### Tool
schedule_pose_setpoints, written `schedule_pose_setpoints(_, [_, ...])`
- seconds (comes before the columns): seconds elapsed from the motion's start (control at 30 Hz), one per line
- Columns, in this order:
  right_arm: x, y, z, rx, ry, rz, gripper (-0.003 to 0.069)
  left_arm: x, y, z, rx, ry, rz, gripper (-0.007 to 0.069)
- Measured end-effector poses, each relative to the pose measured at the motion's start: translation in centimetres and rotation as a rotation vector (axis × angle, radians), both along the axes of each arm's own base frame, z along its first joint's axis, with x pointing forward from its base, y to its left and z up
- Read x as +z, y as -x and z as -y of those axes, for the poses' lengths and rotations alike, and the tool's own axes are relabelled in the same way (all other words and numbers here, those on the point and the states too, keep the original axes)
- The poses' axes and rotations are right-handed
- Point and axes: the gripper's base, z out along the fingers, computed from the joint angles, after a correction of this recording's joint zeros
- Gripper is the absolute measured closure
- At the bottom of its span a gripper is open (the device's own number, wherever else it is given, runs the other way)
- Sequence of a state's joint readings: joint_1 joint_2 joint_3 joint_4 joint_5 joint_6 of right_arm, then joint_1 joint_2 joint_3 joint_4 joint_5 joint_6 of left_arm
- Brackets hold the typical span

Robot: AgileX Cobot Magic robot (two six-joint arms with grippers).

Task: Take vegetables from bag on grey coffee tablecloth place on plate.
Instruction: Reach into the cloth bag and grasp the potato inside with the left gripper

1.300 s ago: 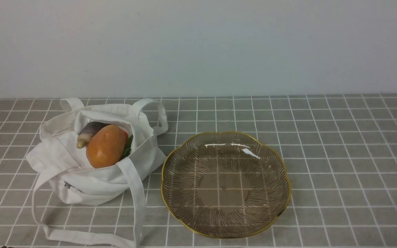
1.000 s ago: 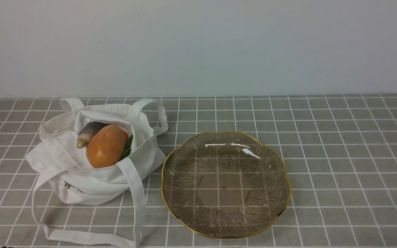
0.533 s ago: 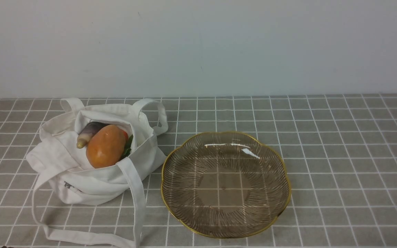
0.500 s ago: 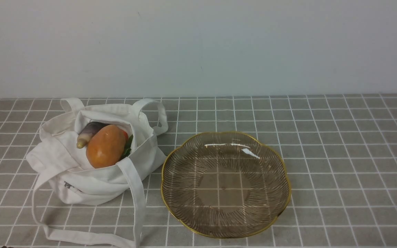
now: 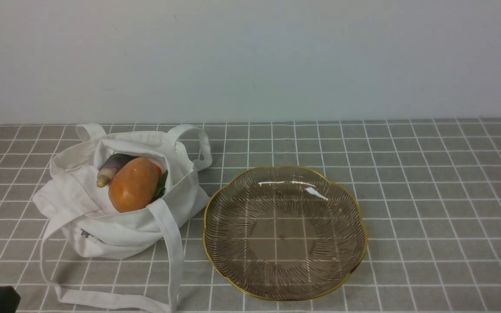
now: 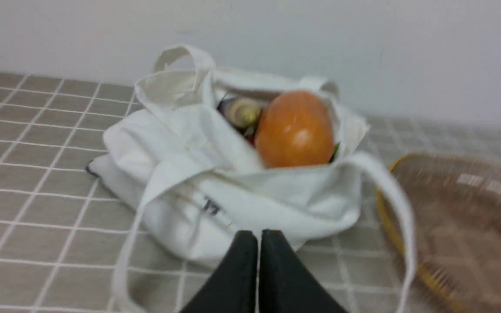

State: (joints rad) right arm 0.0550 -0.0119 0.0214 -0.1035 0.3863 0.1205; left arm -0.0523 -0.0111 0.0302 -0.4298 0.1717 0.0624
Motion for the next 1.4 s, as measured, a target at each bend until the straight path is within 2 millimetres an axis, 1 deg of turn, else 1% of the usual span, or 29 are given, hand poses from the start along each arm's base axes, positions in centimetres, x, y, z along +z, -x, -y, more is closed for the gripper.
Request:
schedule_pose_setpoints(0.1, [0.0,0.0,0.0,0.0,0.0,0.0,0.0676,1.5,-0.1,-0.7,0.08,0.197,0.152,0.0629])
schedule_pose_setpoints(0.13, [0.0,0.0,0.0,0.0,0.0,0.0,0.0676,1.8,-0.1,-0.9,0.095,0.231,0.176,0.0629])
schedule_pose_setpoints(0.17, [0.0,0.0,0.0,0.0,0.0,0.0,0.0676,2.5,0.1,-1.5,0.148,0.34,0.254,0.0629])
schedule_pose_setpoints(0.2, [0.0,0.0,0.0,0.0,0.0,0.0,0.0676,3.2,0.2,-1.8,0.168,0.394,0.294,0.0629])
schedule_pose_setpoints(0.27, [0.0,0.0,0.0,0.0,0.0,0.0,0.0676,5.2,0.7,-2.1,0.184,0.467,0.376,0.0629])
schedule_pose_setpoints(0.3, [0.0,0.0,0.0,0.0,0.0,0.0,0.0676,6.5,1.0,-2.2,0.177,0.468,0.414,0.0629])
schedule_pose_setpoints(0.33, [0.0,0.0,0.0,0.0,0.0,0.0,0.0676,7.0,1.2,-2.2,0.173,0.459,0.431,0.0629])
schedule_pose_setpoints(0.37, [0.0,0.0,0.0,0.0,0.0,0.0,0.0676,9.7,1.9,-1.8,0.139,0.373,0.476,0.0629])
schedule_pose_setpoints(0.4, [0.0,0.0,0.0,0.0,0.0,0.0,0.0676,11.0,2.2,-1.7,0.126,0.326,0.494,0.0629])
schedule_pose_setpoints(0.43, [0.0,0.0,0.0,0.0,0.0,0.0,0.0676,10.9,2.1,-1.6,0.123,0.311,0.483,0.0629])
schedule_pose_setpoints(0.47, [0.0,0.0,0.0,0.0,0.0,0.0,0.0676,13.8,1.9,-0.9,0.064,0.171,0.435,0.0629])
schedule_pose_setpoints(0.5, [0.0,0.0,0.0,0.0,0.0,0.0,0.0676,14.1,1.9,-0.8,0.065,0.165,0.436,0.0629])
schedule_pose_setpoints(0.57, [0.0,0.0,0.0,0.0,0.0,0.0,0.0676,15.8,1.1,-0.2,0.01,0.076,0.361,0.0629])
schedule_pose_setpoints(0.6, [0.0,0.0,0.0,0.0,0.0,0.0,0.0676,16.5,-0.2,0.4,-0.039,0.021,0.263,0.0629])
schedule_pose_setpoints(0.63, [0.0,0.0,0.0,0.0,0.0,0.0,0.0676,17.2,-2.2,1.1,-0.111,-0.044,0.118,0.0629])
schedule_pose_setpoints(0.67, [0.0,0.0,0.0,0.0,0.0,0.0,0.0676,17.5,-3.6,1.5,-0.156,-0.083,0.015,0.0629])
schedule_pose_setpoints(0.7, [0.0,0.0,0.0,0.0,0.0,0.0,0.0676,17.6,-4.0,1.5,-0.156,-0.082,0.008,0.0629])
schedule_pose_setpoints(0.73, [0.0,0.0,0.0,0.0,0.0,0.0,0.0676,17.6,-6.6,2.1,-0.226,-0.138,-0.168,0.0629])
schedule_pose_setpoints(0.77, [0.0,0.0,0.0,0.0,0.0,0.0,0.0676,17.3,-7.9,2.3,-0.264,-0.174,-0.269,0.0629])
schedule_pose_setpoints(0.8, [0.0,0.0,0.0,0.0,0.0,0.0,0.0676,17.2,-9.9,2.5,-0.302,-0.217,-0.385,0.0629])
schedule_pose_setpoints(0.87, [0.0,0.0,0.0,0.0,0.0,0.0,0.0676,16.6,-11.7,2.6,-0.325,-0.244,-0.479,0.0629])
schedule_pose_setpoints(0.93, [0.0,0.0,0.0,0.0,0.0,0.0,0.0676,15.6,-15.6,2.5,-0.371,-0.334,-0.688,0.0629])
schedule_pose_setpoints(0.97, [0.0,0.0,0.0,0.0,0.0,0.0,0.0676,14.7,-17.6,2.4,-0.387,-0.37,-0.796,0.0629])
schedule_pose_setpoints(1.0, [0.0,0.0,0.0,0.0,0.0,0.0,0.0676,14.3,-18.7,2.3,-0.394,-0.39,-0.841,0.0629])
schedule_pose_setpoints(1.03, [0.0,0.0,0.0,0.0,0.0,0.0,0.0676,14.2,-19.2,2.4,-0.398,-0.396,-0.854,0.0629])
schedule_pose_setpoints(1.1, [0.0,0.0,0.0,0.0,0.0,0.0,0.0676,13.4,-21.7,2.7,-0.407,-0.449,-0.939,0.0629])
schedule_pose_setpoints(1.2, [0.0,0.0,0.0,0.0,0.0,0.0,0.0676,12.5,-24.4,4.7,-0.442,-0.518,-0.989,0.0629])
schedule_pose_setpoints(1.3, [0.0,0.0,0.0,0.0,0.0,0.0,0.0676,11.5,-25.9,6.3,-0.459,-0.562,-1.015,0.0629])
schedule_pose_setpoints(1.4, [0.0,0.0,0.0,0.0,0.0,0.0,0.0676,9.8,-27.5,7.5,-0.476,-0.593,-1.064,0.0629])
